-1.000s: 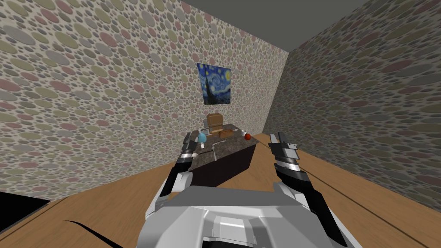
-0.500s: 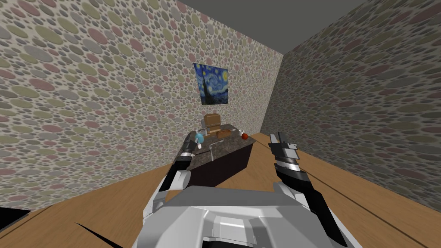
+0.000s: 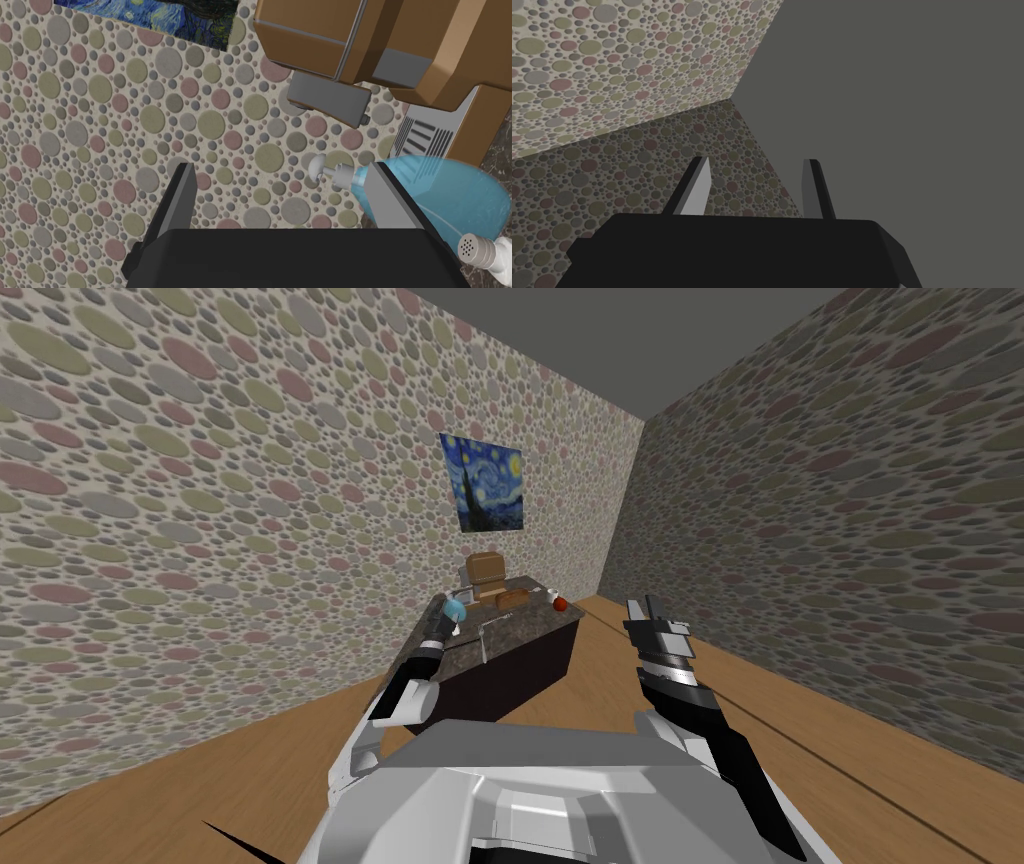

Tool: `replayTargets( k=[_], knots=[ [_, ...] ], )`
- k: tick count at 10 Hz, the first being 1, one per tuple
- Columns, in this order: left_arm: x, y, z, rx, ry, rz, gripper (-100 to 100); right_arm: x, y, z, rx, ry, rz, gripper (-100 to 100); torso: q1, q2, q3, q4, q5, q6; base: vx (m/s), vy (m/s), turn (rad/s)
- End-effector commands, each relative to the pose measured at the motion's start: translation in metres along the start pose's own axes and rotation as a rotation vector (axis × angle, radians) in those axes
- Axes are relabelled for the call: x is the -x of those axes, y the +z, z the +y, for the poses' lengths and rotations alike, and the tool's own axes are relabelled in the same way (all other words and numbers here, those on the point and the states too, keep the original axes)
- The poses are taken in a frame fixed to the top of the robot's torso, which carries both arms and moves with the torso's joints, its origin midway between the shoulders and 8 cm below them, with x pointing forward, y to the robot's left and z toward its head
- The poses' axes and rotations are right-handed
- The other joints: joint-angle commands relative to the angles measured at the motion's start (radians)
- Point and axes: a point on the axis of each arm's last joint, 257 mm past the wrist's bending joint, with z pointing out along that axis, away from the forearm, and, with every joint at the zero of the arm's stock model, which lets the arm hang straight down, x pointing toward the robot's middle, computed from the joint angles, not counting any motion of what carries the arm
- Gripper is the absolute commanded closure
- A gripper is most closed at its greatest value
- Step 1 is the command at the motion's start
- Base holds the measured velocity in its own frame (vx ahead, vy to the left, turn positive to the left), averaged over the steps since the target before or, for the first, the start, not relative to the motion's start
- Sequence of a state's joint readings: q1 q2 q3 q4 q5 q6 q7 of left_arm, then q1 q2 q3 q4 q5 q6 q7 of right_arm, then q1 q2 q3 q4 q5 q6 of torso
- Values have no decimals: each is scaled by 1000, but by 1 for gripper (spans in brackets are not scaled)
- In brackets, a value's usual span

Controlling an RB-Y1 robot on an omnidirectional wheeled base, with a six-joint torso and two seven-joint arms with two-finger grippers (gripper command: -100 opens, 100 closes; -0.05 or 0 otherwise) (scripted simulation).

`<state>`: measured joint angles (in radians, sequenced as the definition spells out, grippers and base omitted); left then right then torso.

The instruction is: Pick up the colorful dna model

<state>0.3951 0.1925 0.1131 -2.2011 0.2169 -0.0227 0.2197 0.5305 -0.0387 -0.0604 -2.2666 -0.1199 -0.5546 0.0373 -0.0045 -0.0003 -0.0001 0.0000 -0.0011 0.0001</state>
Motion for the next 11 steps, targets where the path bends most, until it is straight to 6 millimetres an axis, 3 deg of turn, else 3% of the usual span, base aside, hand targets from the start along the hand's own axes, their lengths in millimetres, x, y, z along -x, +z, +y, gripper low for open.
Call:
replayTargets(
  k=[1,11],
  knots=[
    [8,2,12,44,-2,-14,-100,0,0,0,0,0,0,0,0,0,0,0,0,0,7,-62,-39],
    [64,6,72,306,-24,-127,-100,0,0,0,0,0,0,0,1,-1,0,0,0,0,12,-67,-63]
  ],
)
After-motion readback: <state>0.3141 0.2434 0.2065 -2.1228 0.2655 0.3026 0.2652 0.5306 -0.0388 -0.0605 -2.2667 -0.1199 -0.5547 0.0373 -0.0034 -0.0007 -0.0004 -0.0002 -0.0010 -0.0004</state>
